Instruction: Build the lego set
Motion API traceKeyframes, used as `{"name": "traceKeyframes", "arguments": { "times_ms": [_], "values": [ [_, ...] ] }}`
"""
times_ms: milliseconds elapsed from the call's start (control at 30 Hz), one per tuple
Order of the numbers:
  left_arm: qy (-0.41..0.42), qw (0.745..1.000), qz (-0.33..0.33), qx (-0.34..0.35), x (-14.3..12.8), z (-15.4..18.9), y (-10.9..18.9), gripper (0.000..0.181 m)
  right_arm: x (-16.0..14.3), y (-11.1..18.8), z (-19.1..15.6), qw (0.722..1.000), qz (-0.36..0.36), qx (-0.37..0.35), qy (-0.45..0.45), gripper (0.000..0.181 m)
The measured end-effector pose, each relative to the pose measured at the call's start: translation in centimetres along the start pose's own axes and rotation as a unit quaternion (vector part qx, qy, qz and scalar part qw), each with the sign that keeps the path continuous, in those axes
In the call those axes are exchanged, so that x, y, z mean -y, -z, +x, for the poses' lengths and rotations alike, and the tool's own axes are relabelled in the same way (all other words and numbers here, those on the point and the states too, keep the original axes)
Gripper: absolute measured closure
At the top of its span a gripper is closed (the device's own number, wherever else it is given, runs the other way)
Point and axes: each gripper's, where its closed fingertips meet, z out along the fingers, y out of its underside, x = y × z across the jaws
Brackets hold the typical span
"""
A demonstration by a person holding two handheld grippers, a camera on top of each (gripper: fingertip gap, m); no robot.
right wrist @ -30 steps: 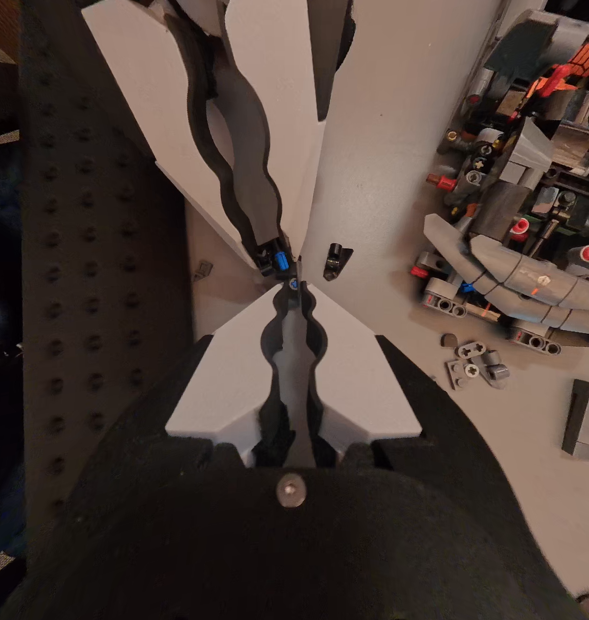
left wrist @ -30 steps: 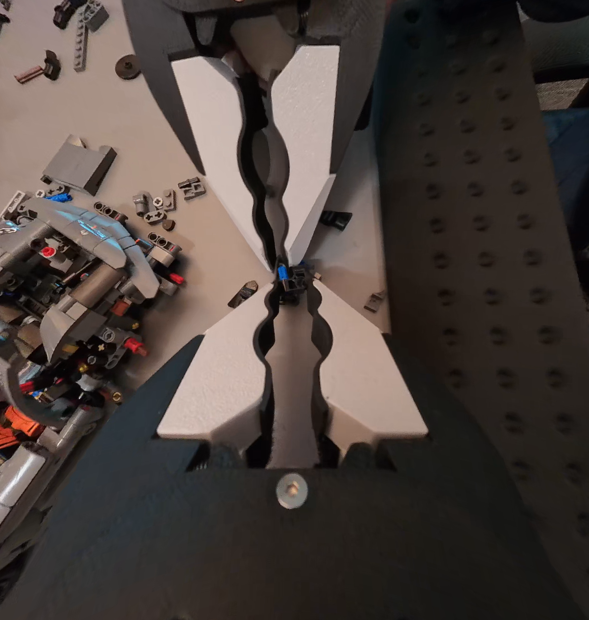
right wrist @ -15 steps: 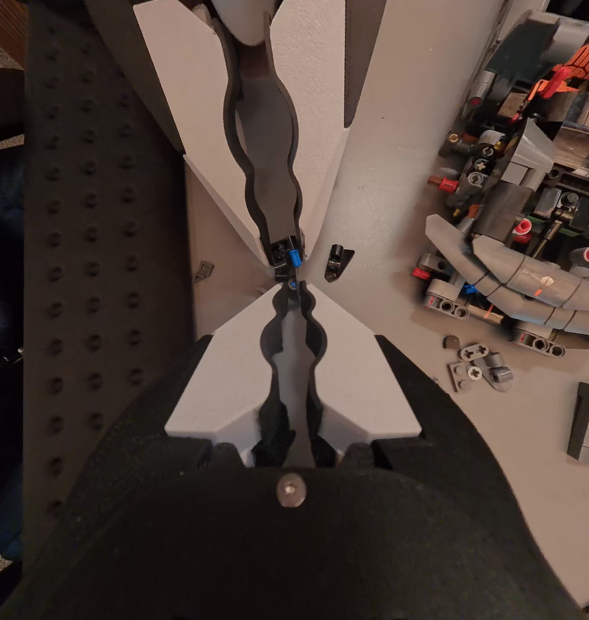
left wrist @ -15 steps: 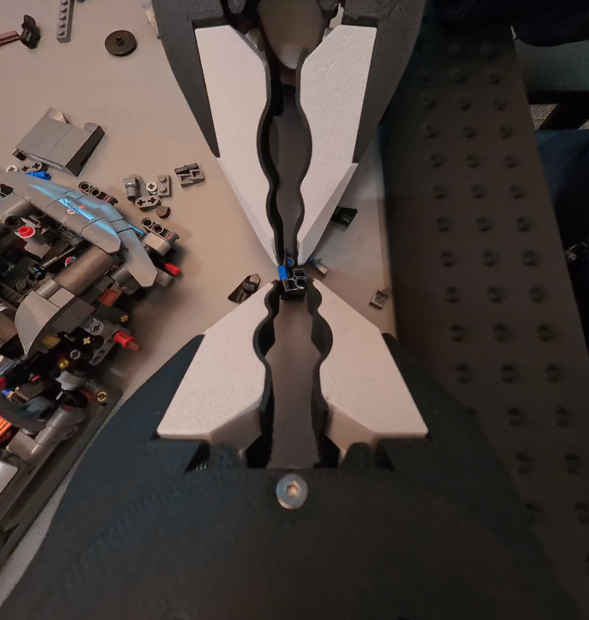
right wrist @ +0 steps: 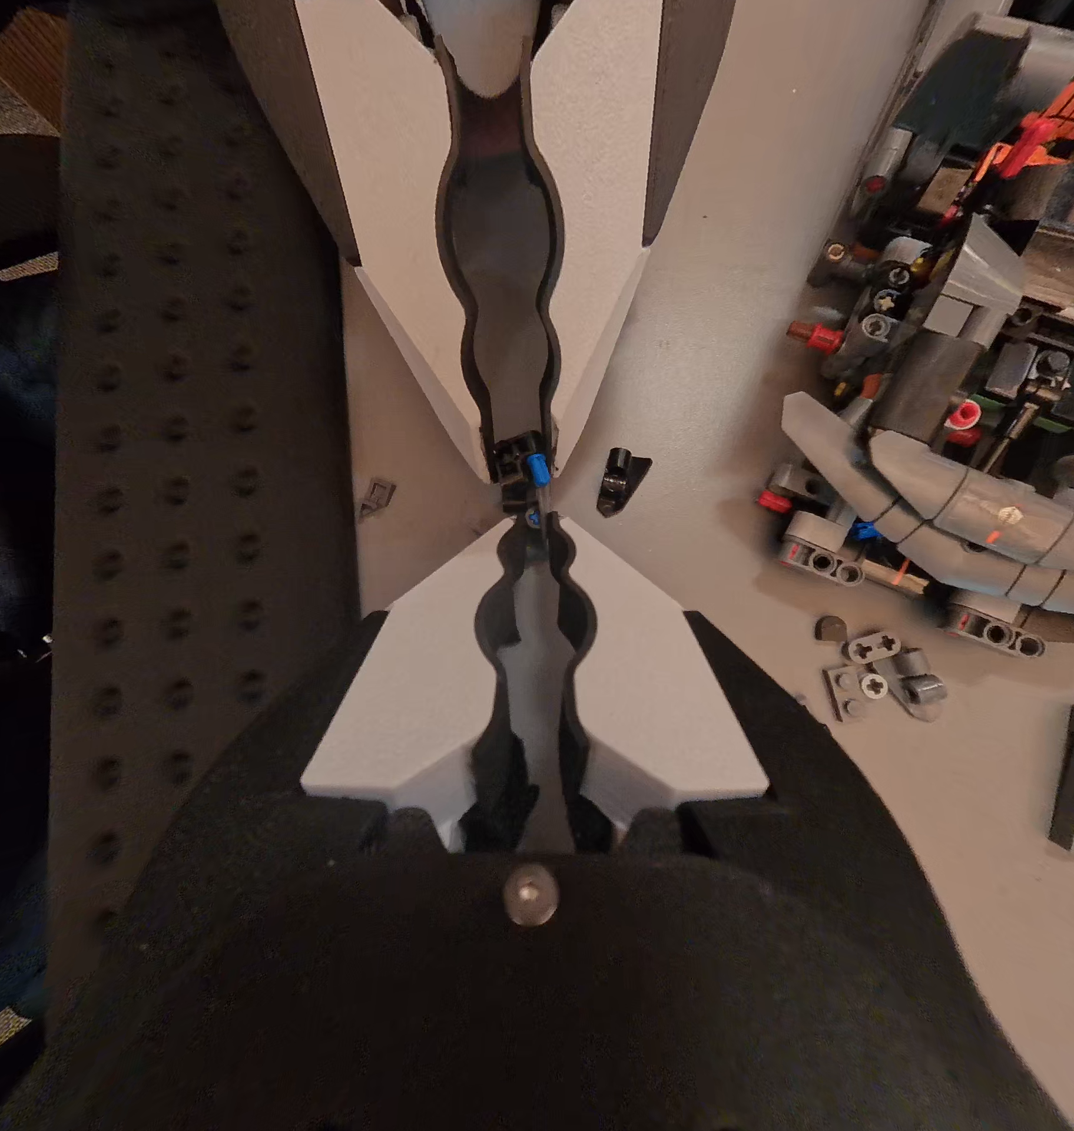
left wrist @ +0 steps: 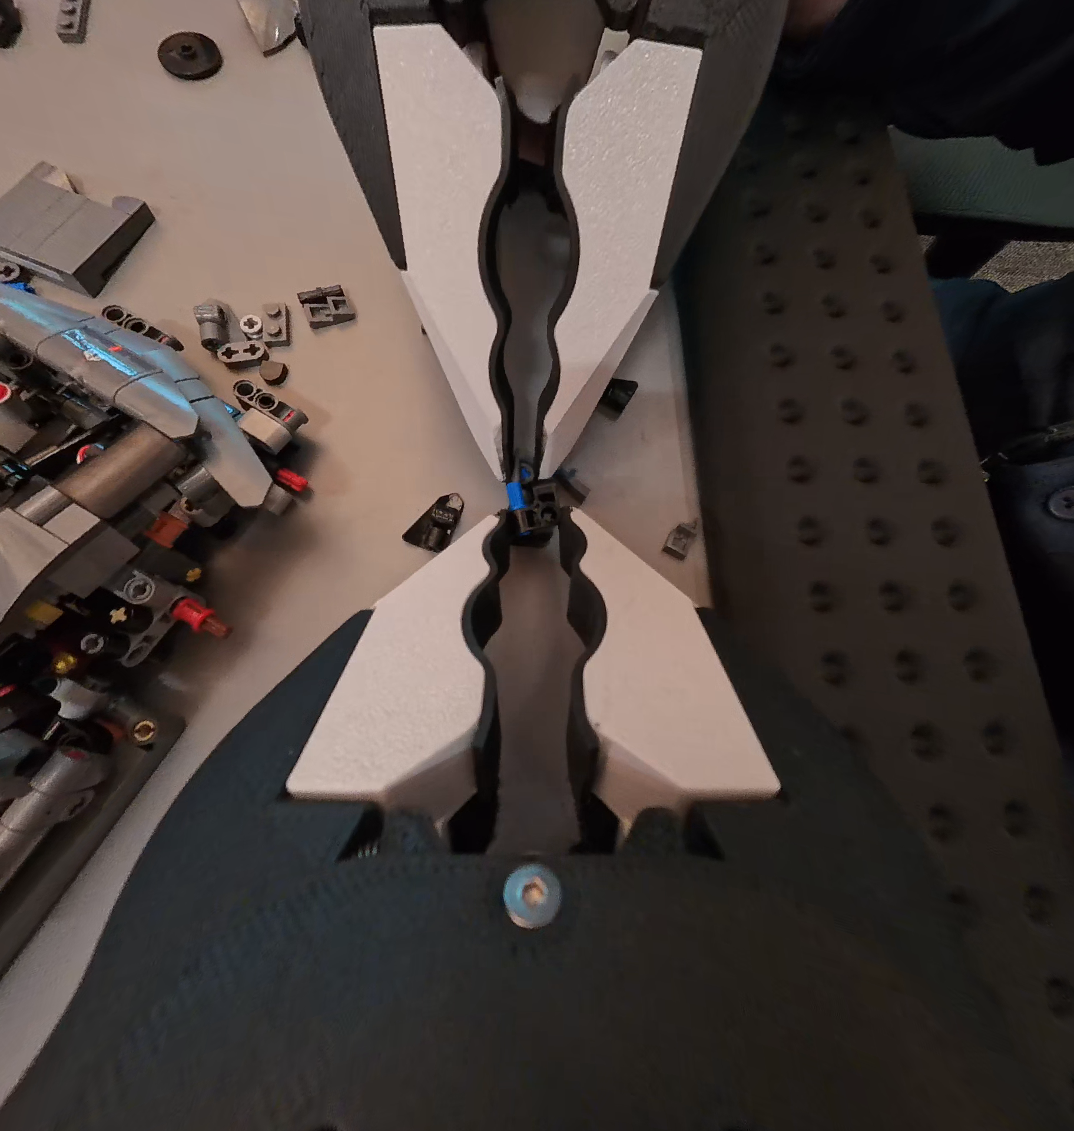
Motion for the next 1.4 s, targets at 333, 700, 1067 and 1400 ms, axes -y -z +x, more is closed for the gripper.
{"name": "traceKeyframes", "arguments": {
  "times_ms": [333, 700, 1067, 1400],
  "values": [
    [-0.016, 0.999, -0.026, 0.035, -0.18, -0.32, 0.1, 0.168, -0.01, 0.01, 0.06, 1.0, -0.01, -0.016, -0.006, 0.177],
    [0.007, 0.999, -0.03, 0.031, -0.32, -0.28, 0.11, 0.168, -0.04, 0.01, 0.02, 1.0, -0.01, -0.016, -0.017, 0.177],
    [-0.003, 0.998, -0.046, 0.036, -0.72, -0.27, -0.05, 0.169, -0.16, 0.11, -0.09, 1.0, -0.011, -0.022, -0.003, 0.177],
    [-0.003, 0.998, -0.052, 0.035, -0.68, -0.2, -0.21, 0.169, -0.31, 0.21, -0.13, 1.0, -0.015, -0.022, -0.002, 0.177]
  ]
}}
